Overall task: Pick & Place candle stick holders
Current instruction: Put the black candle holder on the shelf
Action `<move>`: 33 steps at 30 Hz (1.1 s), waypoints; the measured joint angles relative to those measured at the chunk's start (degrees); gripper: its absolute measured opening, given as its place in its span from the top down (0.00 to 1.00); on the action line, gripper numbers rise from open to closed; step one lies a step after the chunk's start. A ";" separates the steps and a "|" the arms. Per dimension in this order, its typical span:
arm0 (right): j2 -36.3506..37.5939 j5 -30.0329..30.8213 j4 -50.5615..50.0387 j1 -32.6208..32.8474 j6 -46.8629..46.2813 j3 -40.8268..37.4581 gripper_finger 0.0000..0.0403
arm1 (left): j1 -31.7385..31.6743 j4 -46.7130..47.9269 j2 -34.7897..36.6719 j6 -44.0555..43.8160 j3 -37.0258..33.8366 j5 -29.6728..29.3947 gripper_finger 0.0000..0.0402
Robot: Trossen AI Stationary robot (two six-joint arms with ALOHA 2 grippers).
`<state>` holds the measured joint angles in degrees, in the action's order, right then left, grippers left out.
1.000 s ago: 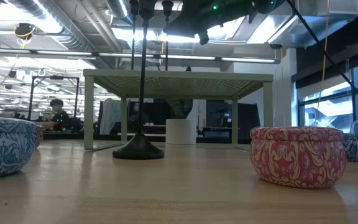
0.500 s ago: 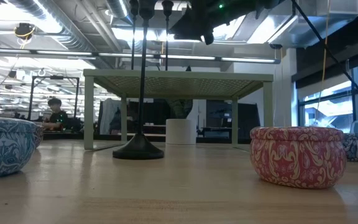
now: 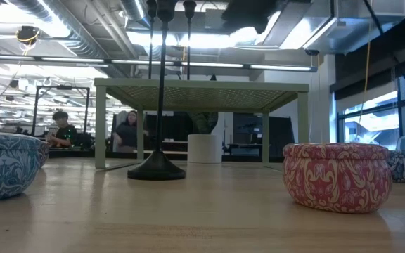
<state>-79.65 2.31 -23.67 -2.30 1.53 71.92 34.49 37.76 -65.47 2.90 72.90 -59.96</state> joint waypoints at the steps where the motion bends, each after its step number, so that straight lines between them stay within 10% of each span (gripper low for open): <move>1: 0.86 0.00 -1.55 0.97 -0.66 0.00 0.52 | 0.24 1.34 -0.01 -2.47 -0.27 0.88 0.55; 14: 3.62 0.01 -9.61 11.77 -2.61 0.02 0.52 | 0.78 -0.47 -0.74 -29.90 -15.60 10.13 0.55; 33: 2.53 0.07 -5.19 14.35 -2.61 0.00 0.52 | -7.32 -37.75 -12.41 -27.33 -29.98 20.96 0.55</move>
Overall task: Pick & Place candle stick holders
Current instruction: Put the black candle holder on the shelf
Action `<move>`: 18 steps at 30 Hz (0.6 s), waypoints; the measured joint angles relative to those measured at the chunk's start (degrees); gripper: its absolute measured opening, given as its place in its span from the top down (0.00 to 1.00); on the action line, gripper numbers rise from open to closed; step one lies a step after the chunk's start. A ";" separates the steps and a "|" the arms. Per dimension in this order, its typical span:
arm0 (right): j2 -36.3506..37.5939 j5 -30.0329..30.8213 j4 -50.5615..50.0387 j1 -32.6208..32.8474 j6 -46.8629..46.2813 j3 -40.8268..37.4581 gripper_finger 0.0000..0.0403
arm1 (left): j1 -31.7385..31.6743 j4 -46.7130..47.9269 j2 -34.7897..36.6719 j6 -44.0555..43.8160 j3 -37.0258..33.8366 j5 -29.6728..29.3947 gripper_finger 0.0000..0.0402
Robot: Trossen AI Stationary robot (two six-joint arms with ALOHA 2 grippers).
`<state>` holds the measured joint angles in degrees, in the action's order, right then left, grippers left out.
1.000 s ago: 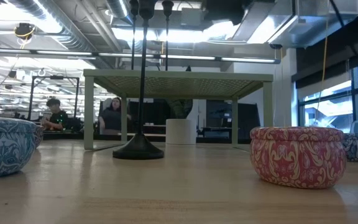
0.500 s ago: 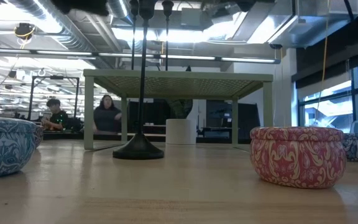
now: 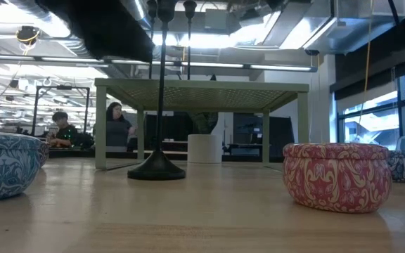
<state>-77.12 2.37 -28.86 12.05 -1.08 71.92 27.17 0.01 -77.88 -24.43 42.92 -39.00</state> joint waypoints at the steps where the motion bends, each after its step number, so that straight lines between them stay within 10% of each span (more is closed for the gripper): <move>1: 0.00 0.02 -0.06 0.00 0.00 0.00 0.52 | -0.76 -1.98 -0.96 1.32 0.00 0.77 0.55; 10: 0.00 0.15 -0.35 0.00 0.00 0.00 0.52 | -4.30 -9.66 -4.63 6.33 0.00 8.04 0.57; 18: 0.00 0.13 -0.48 0.00 0.00 0.00 0.52 | -4.49 -9.37 -3.76 9.17 0.00 10.28 0.80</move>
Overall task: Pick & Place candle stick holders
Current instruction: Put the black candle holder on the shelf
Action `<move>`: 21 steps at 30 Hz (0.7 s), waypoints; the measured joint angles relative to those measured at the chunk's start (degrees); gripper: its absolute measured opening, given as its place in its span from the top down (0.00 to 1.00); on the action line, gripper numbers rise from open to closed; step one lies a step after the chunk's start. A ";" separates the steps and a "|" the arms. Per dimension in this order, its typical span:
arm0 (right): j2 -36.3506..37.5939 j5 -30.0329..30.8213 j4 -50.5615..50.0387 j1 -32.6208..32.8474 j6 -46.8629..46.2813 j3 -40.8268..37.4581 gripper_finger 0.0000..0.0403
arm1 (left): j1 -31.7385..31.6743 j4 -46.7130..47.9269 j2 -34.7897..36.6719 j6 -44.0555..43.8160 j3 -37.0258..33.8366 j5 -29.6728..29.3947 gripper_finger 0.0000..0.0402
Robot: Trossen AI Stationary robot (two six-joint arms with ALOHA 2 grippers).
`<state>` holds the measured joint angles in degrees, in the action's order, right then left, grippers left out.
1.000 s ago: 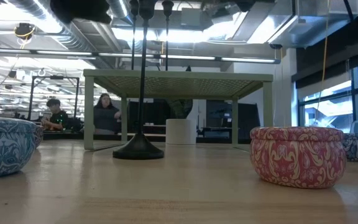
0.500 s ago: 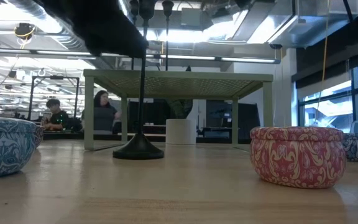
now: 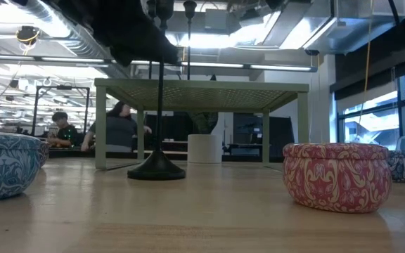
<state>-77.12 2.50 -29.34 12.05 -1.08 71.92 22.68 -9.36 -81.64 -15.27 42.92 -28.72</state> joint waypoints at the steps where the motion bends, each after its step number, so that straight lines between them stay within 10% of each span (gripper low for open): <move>1: 0.00 0.00 0.00 0.00 0.00 0.00 0.52 | -0.02 -0.20 0.30 0.00 0.02 0.02 0.84; 21: -12.76 -0.17 15.56 0.00 -2.78 0.04 0.52 | -0.02 -1.66 19.16 2.40 0.08 2.88 0.96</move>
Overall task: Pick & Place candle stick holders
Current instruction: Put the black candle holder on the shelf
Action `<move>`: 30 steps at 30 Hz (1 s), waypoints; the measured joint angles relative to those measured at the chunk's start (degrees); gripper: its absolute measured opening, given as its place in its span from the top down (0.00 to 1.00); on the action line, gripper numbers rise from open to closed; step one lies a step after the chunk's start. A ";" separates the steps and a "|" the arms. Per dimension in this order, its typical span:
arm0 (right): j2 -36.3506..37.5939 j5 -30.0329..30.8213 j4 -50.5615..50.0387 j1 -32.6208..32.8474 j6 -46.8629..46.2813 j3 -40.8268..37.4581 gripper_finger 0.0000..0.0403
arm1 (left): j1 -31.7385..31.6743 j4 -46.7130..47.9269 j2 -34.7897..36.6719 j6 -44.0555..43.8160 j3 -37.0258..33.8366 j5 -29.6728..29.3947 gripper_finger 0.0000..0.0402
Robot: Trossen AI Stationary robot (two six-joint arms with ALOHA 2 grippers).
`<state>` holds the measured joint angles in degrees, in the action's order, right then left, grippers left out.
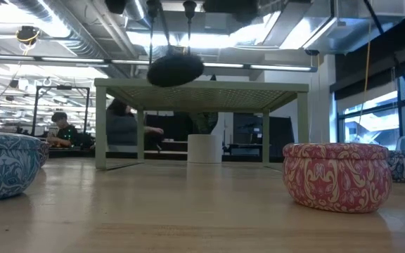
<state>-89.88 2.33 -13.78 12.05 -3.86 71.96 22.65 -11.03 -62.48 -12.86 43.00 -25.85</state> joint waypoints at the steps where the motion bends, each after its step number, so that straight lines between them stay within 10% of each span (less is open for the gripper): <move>1: -1.12 0.00 1.19 0.00 0.00 0.00 0.52 | 0.00 -0.29 0.15 0.59 0.00 -0.04 0.96; 30: -6.23 2.10 17.31 -0.96 -1.44 -0.02 0.72 | -1.81 -11.33 -1.70 8.70 0.00 -1.14 0.96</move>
<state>-96.12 4.43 3.53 11.09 -5.30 71.94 20.84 -22.36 -64.18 -4.16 43.00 -26.98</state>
